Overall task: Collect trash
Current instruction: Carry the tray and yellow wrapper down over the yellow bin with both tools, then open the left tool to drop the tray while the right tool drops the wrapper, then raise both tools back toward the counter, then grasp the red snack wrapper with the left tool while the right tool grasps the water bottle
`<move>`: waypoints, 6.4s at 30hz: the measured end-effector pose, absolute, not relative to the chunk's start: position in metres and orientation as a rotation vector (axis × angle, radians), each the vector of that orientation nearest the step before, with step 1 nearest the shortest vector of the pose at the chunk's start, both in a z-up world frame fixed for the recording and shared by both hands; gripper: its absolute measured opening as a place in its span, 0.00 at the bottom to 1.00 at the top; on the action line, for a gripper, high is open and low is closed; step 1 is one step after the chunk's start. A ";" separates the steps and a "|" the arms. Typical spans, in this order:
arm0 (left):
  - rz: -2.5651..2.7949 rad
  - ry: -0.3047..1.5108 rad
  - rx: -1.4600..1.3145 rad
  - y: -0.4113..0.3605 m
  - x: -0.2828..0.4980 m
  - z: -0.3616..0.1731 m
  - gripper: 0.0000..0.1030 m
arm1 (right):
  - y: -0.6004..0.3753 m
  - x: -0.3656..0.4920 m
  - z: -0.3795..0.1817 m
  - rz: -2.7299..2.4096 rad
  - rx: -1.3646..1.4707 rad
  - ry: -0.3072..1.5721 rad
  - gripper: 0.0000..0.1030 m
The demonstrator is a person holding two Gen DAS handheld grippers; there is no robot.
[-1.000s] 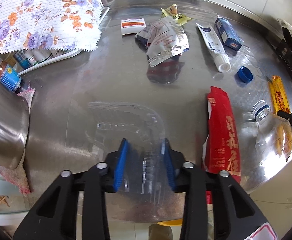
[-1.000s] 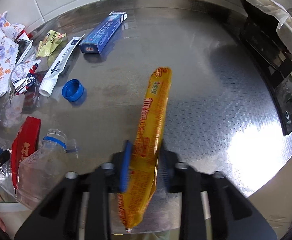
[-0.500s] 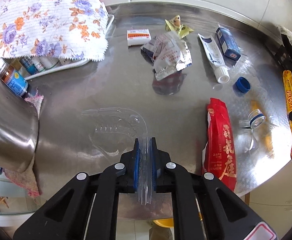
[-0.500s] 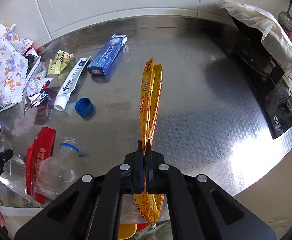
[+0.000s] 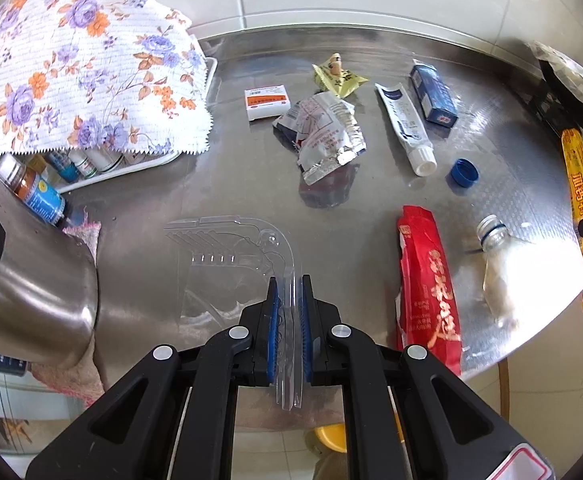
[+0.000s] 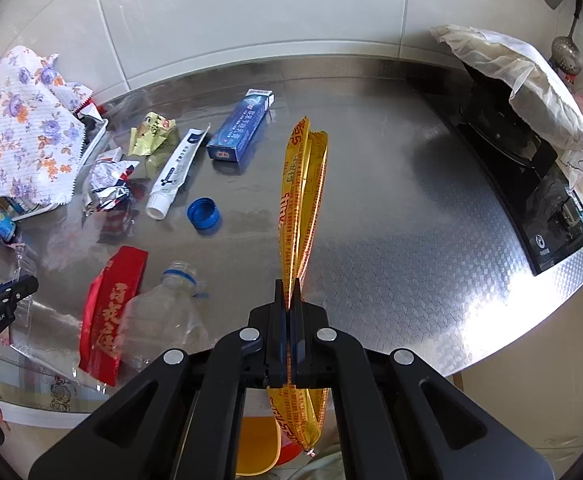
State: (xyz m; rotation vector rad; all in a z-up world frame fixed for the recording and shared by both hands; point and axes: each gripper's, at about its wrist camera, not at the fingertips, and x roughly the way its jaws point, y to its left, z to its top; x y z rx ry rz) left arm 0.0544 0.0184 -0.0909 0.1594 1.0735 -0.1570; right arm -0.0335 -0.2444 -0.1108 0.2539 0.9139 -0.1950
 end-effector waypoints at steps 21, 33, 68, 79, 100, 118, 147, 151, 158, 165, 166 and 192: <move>-0.016 1.047 0.123 -0.015 -0.096 -0.073 0.10 | -0.247 -0.161 -0.111 0.044 0.190 0.896 0.01; -0.058 1.130 0.181 -0.047 -0.164 -0.112 0.10 | -0.230 -0.222 -0.128 0.165 0.149 0.944 0.01; -0.494 1.451 0.278 -0.037 -0.099 -0.386 0.10 | -0.110 -0.114 -0.433 0.435 0.256 1.447 0.02; -0.483 1.436 0.258 -0.034 -0.092 -0.392 0.50 | -0.118 -0.093 -0.448 0.380 0.362 1.432 0.50; -0.417 1.382 0.250 -0.033 -0.124 -0.343 0.50 | -0.158 -0.142 -0.374 0.314 0.444 1.271 0.66; -0.249 1.148 0.104 -0.042 -0.170 -0.173 0.51 | -0.212 -0.207 -0.171 0.261 0.326 0.921 0.66; -0.340 1.043 0.083 -0.034 -0.042 -0.119 0.61 | -0.195 -0.097 -0.118 0.082 0.384 0.800 0.80; -0.379 1.046 0.097 -0.044 -0.030 -0.123 0.63 | -0.196 -0.082 -0.121 0.064 0.405 0.807 0.80; -0.358 1.076 0.122 -0.048 0.001 -0.138 0.62 | -0.193 -0.062 -0.130 0.045 0.394 0.833 0.80; -0.318 1.041 0.140 -0.044 0.025 -0.140 0.62 | -0.184 -0.043 -0.136 0.038 0.385 0.856 0.80; -0.307 1.040 0.143 -0.042 0.029 -0.140 0.62 | -0.183 -0.041 -0.137 0.040 0.387 0.857 0.80; -0.243 1.020 0.169 -0.021 0.089 -0.145 0.69 | -0.161 -0.001 -0.170 -0.003 0.281 0.929 0.67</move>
